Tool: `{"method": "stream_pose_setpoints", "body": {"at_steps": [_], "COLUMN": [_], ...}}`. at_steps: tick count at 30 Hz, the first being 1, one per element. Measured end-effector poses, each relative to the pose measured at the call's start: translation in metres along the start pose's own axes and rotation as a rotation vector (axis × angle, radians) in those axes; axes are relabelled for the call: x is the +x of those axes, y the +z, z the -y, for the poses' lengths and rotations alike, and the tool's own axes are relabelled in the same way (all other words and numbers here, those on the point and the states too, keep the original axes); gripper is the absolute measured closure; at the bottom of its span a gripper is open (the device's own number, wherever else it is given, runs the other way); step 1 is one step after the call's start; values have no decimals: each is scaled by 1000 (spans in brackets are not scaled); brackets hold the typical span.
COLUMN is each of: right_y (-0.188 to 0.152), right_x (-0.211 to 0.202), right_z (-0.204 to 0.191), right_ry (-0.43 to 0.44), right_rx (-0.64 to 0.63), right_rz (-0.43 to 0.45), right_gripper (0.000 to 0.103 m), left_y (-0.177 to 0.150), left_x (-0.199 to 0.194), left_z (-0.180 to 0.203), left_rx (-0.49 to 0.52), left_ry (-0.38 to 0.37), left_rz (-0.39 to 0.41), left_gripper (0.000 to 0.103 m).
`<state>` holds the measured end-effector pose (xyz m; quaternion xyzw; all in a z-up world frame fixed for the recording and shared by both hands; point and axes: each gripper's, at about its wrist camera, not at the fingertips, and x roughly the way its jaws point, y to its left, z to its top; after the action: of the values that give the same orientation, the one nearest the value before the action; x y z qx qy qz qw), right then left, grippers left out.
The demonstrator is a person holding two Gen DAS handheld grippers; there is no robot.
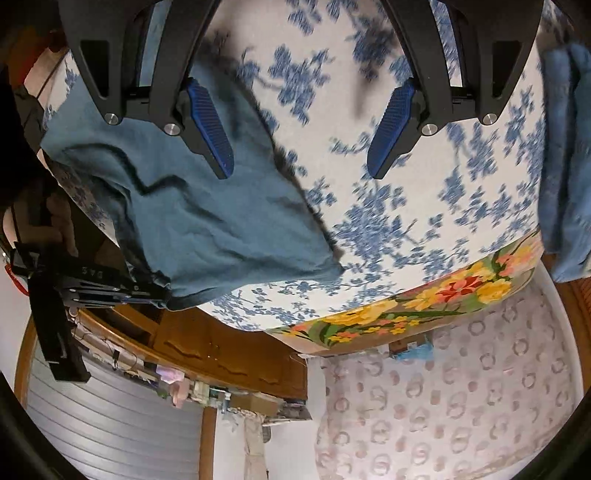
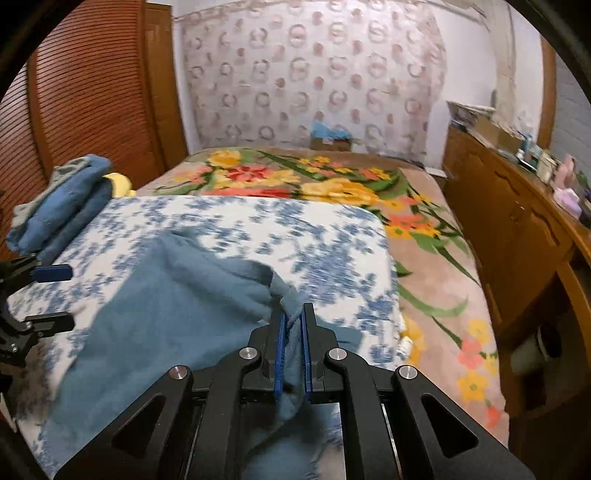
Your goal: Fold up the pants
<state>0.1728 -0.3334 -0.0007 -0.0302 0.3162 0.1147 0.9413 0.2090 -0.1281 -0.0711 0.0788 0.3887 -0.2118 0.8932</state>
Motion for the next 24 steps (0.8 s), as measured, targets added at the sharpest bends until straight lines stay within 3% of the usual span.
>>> {"method": "stream_pose_setpoints", "body": {"at_steps": [6,17,24], "right_y": [1,-11,-8], "right_x": [-3,-16,0], "right_z": [5,-17,-15], "right_ry": [-49,57,8], "right_rx": [63,80,59], "right_rz": [17,-15,-88], "right_gripper": [75,74,74], "left_y": [1,-5,-5], "left_x": [23,39,40], "left_z": [4,6,8], "left_rx": [12,21,24], "left_ry": [-11,-29,-23], "left_rz": [-33,-80,-83], "left_gripper": [27,27,24]}}
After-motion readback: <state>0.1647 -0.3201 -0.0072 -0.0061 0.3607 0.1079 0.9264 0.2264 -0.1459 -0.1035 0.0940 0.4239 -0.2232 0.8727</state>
